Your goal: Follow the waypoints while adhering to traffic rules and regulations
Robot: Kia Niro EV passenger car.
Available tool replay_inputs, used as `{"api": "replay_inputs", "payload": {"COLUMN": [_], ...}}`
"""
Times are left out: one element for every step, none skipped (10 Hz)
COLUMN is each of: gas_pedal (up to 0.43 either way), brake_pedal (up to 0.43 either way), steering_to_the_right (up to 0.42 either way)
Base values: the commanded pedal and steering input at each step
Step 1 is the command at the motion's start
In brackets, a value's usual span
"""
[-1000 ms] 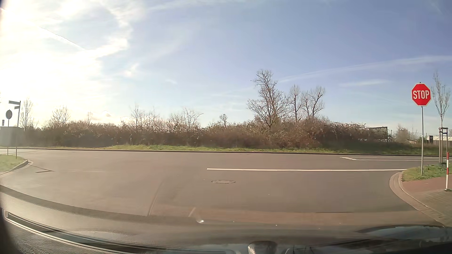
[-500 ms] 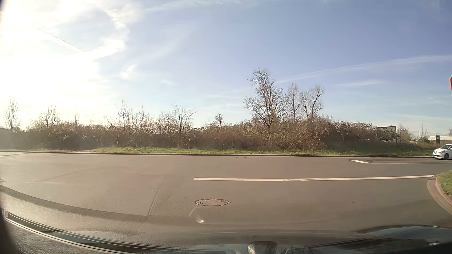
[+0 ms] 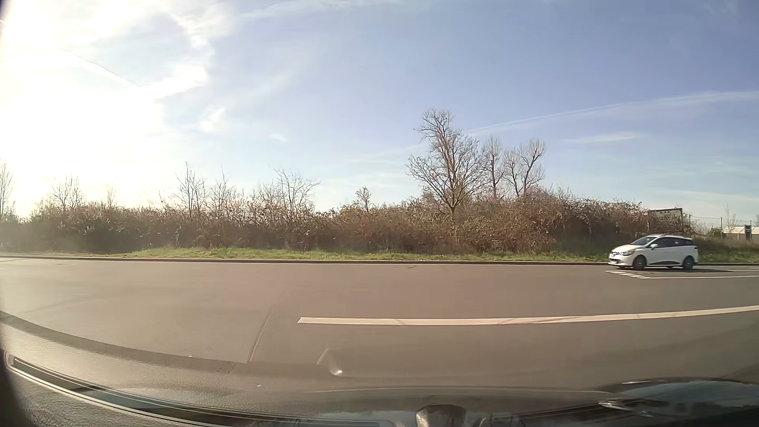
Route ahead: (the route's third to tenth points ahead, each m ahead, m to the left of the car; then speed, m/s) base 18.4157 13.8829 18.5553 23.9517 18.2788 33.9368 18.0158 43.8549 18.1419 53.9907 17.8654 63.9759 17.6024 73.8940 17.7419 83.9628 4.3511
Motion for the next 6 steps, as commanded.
{"api": "replay_inputs", "payload": {"gas_pedal": [0.000, 0.000, 0.000, 0.000, 0.000, 0.000], "brake_pedal": [0.140, 0.165, 0.189, 0.195, 0.213, 0.238], "steering_to_the_right": [0.006, 0.004, 0.003, 0.002, 0.000, -0.002]}}
